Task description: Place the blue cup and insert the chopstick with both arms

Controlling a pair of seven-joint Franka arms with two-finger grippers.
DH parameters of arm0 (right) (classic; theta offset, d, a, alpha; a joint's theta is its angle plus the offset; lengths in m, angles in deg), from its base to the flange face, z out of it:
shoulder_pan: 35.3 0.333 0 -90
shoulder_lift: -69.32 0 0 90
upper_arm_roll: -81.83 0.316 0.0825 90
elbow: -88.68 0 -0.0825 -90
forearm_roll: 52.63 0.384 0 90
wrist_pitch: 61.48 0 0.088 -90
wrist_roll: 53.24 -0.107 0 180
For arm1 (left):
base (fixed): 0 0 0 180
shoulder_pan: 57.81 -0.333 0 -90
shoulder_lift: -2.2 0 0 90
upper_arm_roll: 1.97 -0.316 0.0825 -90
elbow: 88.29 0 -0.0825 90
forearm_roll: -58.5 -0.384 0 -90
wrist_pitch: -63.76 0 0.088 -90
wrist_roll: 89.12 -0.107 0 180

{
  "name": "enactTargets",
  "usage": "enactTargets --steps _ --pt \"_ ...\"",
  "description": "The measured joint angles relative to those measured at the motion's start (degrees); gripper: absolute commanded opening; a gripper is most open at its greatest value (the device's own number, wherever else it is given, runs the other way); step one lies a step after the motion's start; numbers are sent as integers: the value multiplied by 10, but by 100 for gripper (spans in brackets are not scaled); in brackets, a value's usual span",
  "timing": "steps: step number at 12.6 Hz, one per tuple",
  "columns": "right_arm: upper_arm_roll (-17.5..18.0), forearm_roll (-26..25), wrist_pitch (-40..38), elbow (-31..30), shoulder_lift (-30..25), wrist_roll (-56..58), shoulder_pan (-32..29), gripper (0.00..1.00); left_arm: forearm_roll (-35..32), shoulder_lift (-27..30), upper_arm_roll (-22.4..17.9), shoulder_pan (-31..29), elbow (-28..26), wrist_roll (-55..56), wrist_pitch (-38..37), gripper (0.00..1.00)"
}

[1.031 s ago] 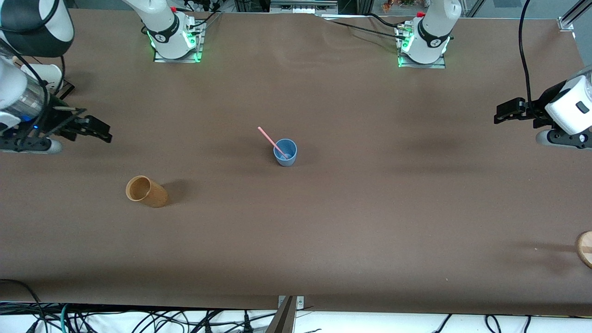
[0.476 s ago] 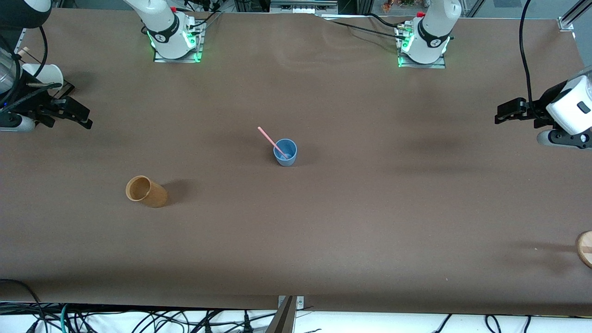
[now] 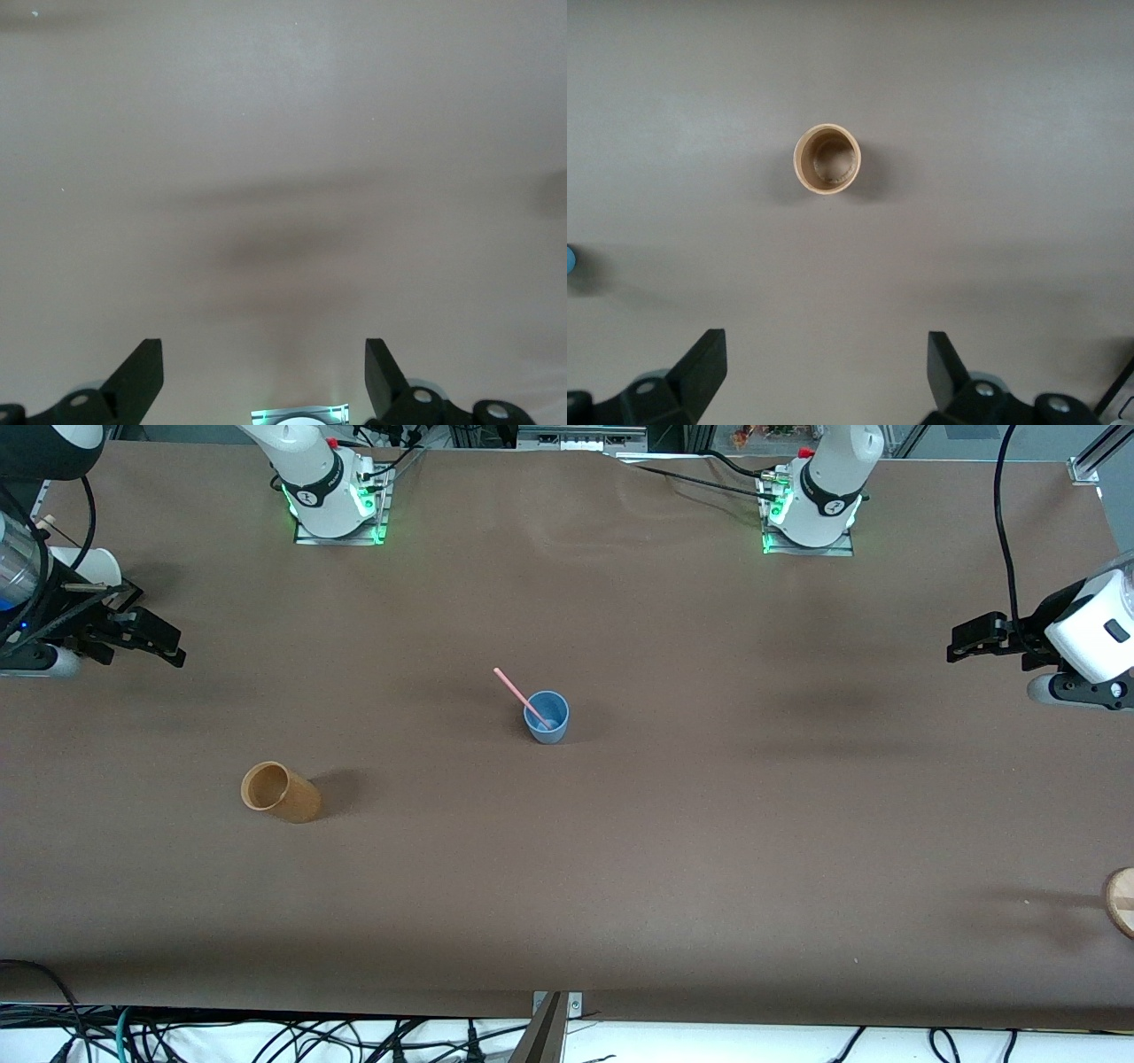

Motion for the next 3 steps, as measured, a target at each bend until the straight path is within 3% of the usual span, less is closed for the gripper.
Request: enactTargets --steps 3 --pt "0 -1 -4 0 0 -1 0 100 0 0 0 0 0 0 0 100"
